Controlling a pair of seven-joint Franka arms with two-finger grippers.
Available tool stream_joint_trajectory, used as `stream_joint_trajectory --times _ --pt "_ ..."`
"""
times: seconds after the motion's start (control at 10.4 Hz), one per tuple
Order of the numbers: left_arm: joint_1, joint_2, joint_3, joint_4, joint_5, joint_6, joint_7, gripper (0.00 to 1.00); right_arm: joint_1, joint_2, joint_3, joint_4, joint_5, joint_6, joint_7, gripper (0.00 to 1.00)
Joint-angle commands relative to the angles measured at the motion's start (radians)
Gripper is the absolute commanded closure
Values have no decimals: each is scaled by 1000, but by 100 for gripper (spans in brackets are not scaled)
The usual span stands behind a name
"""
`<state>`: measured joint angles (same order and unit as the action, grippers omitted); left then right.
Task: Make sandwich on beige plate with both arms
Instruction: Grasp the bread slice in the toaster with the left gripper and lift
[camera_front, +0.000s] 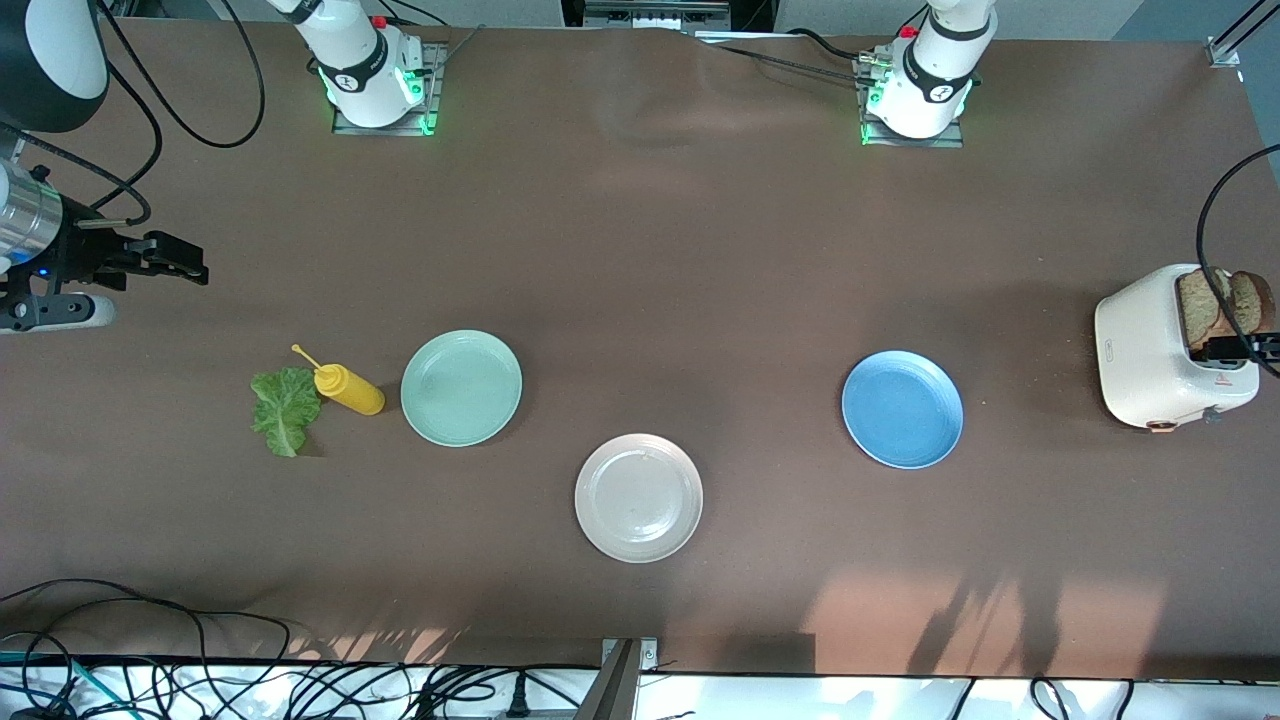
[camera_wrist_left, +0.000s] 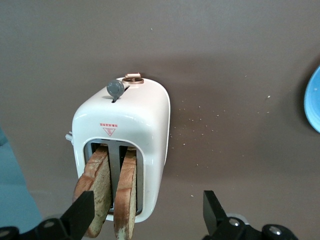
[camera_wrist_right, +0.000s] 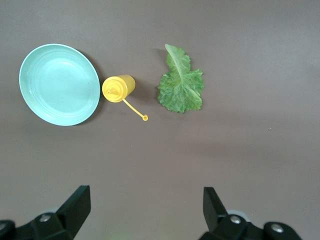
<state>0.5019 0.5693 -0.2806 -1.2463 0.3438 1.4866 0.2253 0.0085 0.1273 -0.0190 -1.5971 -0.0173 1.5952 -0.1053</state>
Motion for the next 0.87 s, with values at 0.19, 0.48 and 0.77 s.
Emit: stream_joint_trajectory --times 0.19,0.48,0.77 --pt "53 1 -8 -90 27 -8 34 5 -4 -9 2 -14 -12 8 -17 0" --pt "85 1 -8 -130 29 -57 32 5 -2 -9 2 -14 -13 9 -13 0" --pt "89 -2 4 -150 29 -106 32 6 -4 -9 -2 -15 -12 6 -17 0"
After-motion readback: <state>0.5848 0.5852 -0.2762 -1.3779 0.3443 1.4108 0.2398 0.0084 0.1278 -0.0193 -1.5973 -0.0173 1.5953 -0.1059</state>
